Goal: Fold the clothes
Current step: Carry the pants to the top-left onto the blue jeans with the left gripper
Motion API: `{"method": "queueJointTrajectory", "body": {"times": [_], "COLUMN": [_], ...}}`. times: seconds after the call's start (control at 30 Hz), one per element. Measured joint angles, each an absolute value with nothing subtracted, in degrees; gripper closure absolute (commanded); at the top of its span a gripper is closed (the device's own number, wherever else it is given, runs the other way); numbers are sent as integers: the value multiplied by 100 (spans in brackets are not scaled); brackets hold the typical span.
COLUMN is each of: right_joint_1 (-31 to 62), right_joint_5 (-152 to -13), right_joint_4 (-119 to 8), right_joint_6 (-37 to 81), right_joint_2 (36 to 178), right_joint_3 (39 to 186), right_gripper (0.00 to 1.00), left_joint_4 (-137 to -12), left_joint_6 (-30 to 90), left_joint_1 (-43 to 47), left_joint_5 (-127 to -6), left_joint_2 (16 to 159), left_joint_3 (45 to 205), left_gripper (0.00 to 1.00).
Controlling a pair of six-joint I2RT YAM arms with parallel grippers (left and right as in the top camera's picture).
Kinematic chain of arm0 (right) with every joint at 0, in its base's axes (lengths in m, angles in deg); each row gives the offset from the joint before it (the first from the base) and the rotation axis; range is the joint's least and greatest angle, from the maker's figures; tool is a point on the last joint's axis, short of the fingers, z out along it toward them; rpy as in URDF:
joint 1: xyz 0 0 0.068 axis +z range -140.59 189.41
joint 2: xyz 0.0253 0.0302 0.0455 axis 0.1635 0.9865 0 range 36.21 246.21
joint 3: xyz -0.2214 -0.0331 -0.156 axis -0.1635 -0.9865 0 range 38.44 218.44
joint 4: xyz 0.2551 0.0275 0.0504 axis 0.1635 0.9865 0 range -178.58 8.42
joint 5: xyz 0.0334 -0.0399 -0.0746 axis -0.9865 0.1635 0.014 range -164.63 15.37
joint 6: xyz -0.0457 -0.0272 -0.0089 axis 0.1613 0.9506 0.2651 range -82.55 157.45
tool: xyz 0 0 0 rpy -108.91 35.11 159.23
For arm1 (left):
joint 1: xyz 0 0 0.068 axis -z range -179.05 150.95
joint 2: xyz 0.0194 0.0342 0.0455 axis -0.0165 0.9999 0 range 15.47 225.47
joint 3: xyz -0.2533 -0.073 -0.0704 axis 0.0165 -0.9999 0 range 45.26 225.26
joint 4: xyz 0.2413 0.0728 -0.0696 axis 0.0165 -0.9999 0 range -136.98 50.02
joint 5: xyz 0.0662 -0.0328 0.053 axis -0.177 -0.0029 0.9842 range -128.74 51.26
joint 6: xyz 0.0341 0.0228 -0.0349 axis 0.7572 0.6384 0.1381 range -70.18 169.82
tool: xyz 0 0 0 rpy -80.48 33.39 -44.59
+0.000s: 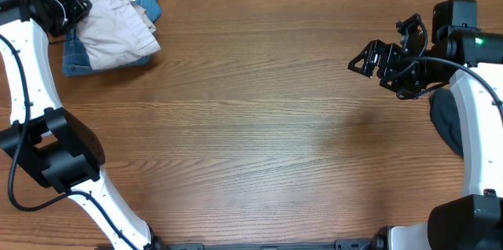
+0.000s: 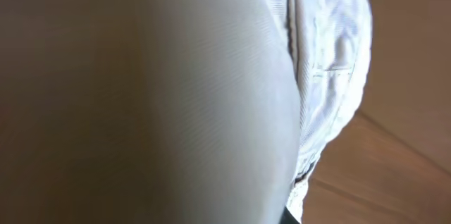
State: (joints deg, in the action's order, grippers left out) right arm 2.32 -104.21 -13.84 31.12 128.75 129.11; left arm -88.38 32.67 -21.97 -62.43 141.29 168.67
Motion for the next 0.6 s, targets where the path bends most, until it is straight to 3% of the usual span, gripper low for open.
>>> {"method": "queueJointTrajectory", "body": {"times": [0.1, 0.2, 0.23, 0.27, 0.3, 0.6], "right_joint_1": [232, 232, 232, 232, 232, 232], "right_joint_5": [-10419, -10419, -10421, -10421, -10419, -10419], "right_joint_4": [-1301, -1242, -1244, -1239, -1239, -1178], "right_joint_6": [3128, 3130, 3134, 3136, 3138, 3217], "right_joint_2": [12875, 12875, 12875, 12875, 12875, 12875], "right_joint_3": [12911, 12911, 12911, 12911, 12911, 12911], "right_gripper": [0, 0, 0, 0, 0, 0], "left_joint_4": [-8740, -8668, -8666, -8716, -8851, -10438], "left_joint_6": [3352, 3350, 3359, 3352, 3359, 3182], "left_joint_1": [-2175, -2206, -2221, -2230, -2230, -2228], "left_joint_5": [-6247, -6245, -6247, -6190, -6101, -5504], "left_joint_2": [14440, 14826, 14837, 14837, 14837, 14885], "left_joint_3": [16719, 16708, 16708, 16708, 16708, 16797], "left_gripper": [94, 72, 61, 18, 0, 0]}}
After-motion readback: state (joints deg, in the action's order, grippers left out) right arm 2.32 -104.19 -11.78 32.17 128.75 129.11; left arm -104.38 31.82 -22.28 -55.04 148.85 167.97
